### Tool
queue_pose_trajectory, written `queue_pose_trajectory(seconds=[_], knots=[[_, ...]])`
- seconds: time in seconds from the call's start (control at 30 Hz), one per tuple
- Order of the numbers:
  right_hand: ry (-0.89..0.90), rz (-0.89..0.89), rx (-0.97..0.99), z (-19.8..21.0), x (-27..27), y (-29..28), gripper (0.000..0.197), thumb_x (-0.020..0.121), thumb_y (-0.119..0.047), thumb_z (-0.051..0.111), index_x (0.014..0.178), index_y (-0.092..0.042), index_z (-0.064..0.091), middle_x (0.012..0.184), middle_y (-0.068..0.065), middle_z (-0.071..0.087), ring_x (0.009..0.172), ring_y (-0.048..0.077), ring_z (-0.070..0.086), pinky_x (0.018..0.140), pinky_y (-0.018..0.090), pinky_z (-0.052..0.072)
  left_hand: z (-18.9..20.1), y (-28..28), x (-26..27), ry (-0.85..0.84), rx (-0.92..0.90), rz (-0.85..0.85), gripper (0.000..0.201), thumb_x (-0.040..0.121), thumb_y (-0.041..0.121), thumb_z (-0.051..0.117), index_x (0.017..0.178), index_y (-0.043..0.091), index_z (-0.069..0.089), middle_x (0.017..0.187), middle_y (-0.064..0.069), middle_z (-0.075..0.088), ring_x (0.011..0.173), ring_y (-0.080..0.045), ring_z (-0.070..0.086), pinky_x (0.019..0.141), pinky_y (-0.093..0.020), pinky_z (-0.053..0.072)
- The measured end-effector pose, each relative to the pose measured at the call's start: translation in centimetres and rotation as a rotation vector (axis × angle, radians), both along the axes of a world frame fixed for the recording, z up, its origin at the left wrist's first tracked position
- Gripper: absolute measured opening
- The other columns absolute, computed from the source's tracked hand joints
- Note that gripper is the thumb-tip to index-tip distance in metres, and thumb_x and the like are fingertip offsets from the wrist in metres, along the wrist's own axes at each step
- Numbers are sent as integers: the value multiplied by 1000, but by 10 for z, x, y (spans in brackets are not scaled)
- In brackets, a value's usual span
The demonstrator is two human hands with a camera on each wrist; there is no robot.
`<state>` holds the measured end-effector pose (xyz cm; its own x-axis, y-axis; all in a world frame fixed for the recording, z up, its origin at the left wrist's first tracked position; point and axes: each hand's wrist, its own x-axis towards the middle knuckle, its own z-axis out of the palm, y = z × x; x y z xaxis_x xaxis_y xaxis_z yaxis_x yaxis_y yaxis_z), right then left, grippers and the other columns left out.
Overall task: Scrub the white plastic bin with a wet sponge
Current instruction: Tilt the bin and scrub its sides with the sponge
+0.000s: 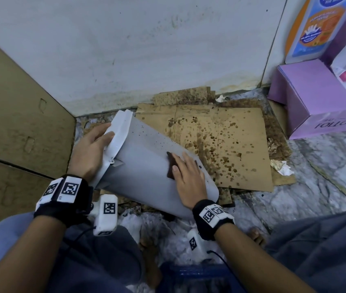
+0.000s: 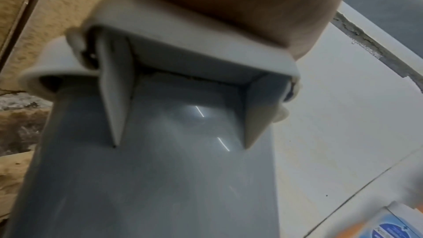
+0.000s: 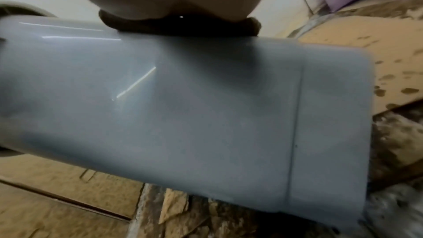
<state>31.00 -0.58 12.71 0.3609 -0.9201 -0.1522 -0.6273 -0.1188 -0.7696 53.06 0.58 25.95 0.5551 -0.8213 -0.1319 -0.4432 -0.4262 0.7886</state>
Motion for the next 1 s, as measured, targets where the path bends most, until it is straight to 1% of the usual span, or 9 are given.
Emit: queue_pose_trajectory(seconds=[0.07,0.13,0.27,0.4,0.5,0.7,0.83,0.9,1.0], knots=[[-7,-91,23,3,2,4,45,102,-45,23,146,-39,32,159,-7,16,146,16,13,118,50,10,-1,-1,0,-3,-4,8,36,94,34,57,129,31,64,132,10,61,120,-15,54,104,-35,40],[-33,-158,-9,19,17,7,45,100,-44,23,143,-36,36,149,-3,31,139,19,25,117,51,13,0,-4,-1,-18,-10,14,37,93,36,58,129,31,64,135,8,61,123,-15,53,107,-35,39],[-94,-67,-106,61,68,4,45,102,-42,27,146,-31,28,145,-2,36,136,18,28,116,51,2,0,-9,-4,-72,-5,-12,37,95,35,56,130,29,63,135,4,61,122,-15,53,105,-33,39],[-100,-18,-164,77,98,-9,49,101,-43,28,148,-28,28,149,-2,37,137,19,31,114,51,12,-4,-7,4,-58,-3,-7,40,91,42,54,128,33,64,133,5,62,122,-17,55,108,-39,40],[-94,45,-176,59,86,-9,49,101,-44,27,147,-29,31,149,-3,39,136,18,34,113,49,15,-8,-2,15,-42,-27,5,40,88,42,55,125,34,66,132,8,63,124,-16,55,111,-41,38],[-36,-27,-12,4,22,-4,46,102,-47,20,142,-32,37,146,-8,46,135,11,40,116,46,14,-19,9,34,23,-48,42,37,85,40,61,121,35,69,129,11,65,124,-13,55,112,-37,37],[7,-98,91,-35,-24,0,56,97,-52,14,143,-31,39,149,-6,43,136,13,39,115,53,25,-20,9,36,52,-58,25,34,78,47,63,111,44,71,125,13,67,123,-13,57,112,-40,39],[17,-145,155,-43,-31,1,52,100,-48,18,144,-32,38,152,-6,38,139,13,35,114,52,25,-19,6,34,58,-68,-2,27,77,49,64,103,52,71,125,14,67,123,-12,57,111,-39,39],[43,-105,162,-30,-19,5,50,102,-42,16,148,-30,32,157,-6,30,144,11,25,117,51,18,-19,2,28,53,-77,-34,29,81,44,64,109,49,70,125,17,66,122,-9,57,110,-35,39]])
